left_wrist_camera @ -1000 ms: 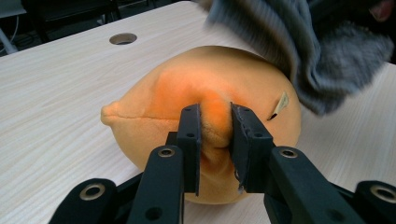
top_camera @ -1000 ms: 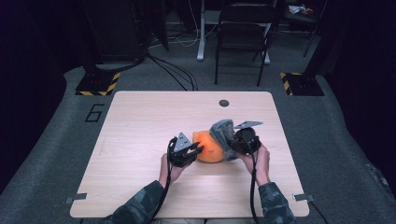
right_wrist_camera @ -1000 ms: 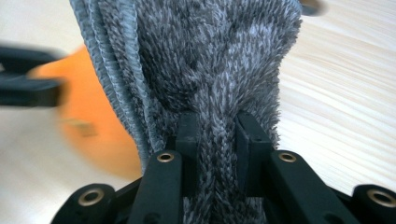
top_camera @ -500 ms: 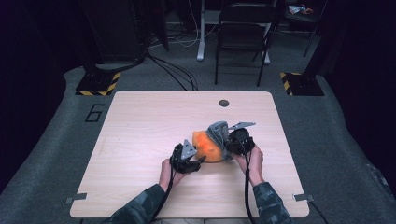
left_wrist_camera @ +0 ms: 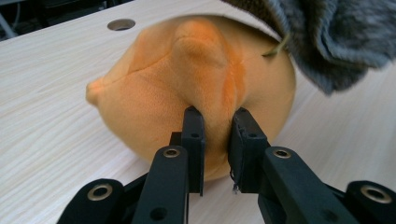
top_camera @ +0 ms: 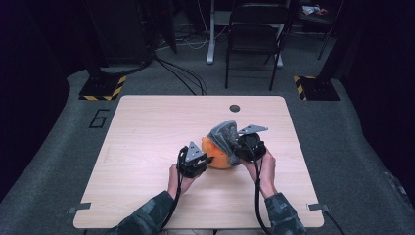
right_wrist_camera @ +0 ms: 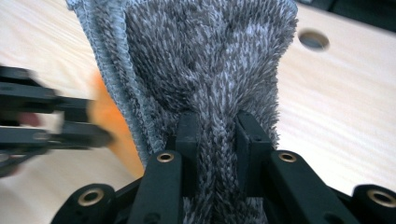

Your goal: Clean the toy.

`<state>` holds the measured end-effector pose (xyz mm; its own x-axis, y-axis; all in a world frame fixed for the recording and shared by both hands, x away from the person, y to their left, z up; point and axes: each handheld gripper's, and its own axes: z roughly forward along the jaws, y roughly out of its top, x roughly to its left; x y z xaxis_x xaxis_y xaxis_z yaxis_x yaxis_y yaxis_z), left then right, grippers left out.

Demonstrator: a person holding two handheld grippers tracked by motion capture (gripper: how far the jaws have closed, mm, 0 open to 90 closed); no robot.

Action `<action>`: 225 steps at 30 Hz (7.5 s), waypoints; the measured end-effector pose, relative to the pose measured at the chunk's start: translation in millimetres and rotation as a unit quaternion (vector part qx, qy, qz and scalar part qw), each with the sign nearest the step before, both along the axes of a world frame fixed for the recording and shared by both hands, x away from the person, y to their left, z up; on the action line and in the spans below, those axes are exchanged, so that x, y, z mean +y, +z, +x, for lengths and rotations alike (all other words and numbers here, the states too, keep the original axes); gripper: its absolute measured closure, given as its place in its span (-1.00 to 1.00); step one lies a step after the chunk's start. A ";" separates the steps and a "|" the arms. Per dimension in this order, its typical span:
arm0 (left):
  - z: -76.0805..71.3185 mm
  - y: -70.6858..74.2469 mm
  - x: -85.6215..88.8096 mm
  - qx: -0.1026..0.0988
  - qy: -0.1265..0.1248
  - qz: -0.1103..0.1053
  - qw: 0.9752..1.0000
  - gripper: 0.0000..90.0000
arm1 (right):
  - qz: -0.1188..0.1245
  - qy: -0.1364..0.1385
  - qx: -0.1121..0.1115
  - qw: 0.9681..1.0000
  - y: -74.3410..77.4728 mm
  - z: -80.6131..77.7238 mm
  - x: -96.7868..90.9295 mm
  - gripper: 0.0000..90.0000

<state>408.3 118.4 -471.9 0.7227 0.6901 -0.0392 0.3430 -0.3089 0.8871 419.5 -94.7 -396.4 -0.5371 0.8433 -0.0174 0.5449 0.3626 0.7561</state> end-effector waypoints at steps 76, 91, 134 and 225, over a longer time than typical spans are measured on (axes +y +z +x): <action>8.1 -13.2 7.1 0.037 -0.016 -0.015 0.999 0.65 | -0.040 -0.011 0.053 0.998 -36.6 18.8 -11.3 0.65; 8.9 -14.1 7.6 0.037 -0.017 -0.018 0.999 0.64 | -0.050 -0.057 0.100 0.992 -74.2 35.1 -36.3 0.65; 8.6 -28.7 2.5 0.003 0.013 0.049 0.999 0.46 | -0.046 0.006 0.036 0.998 -38.0 17.0 -4.7 0.66; 4.9 -11.2 8.3 0.024 -0.021 0.015 0.999 0.70 | -0.059 0.052 -0.005 0.997 -8.3 -2.7 25.3 0.63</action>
<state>413.2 126.7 -483.1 0.7482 0.6612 -0.0551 0.3721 -0.3495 0.8599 416.7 -69.4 -404.7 -0.6211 0.7747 -0.1185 0.4928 0.5037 0.7095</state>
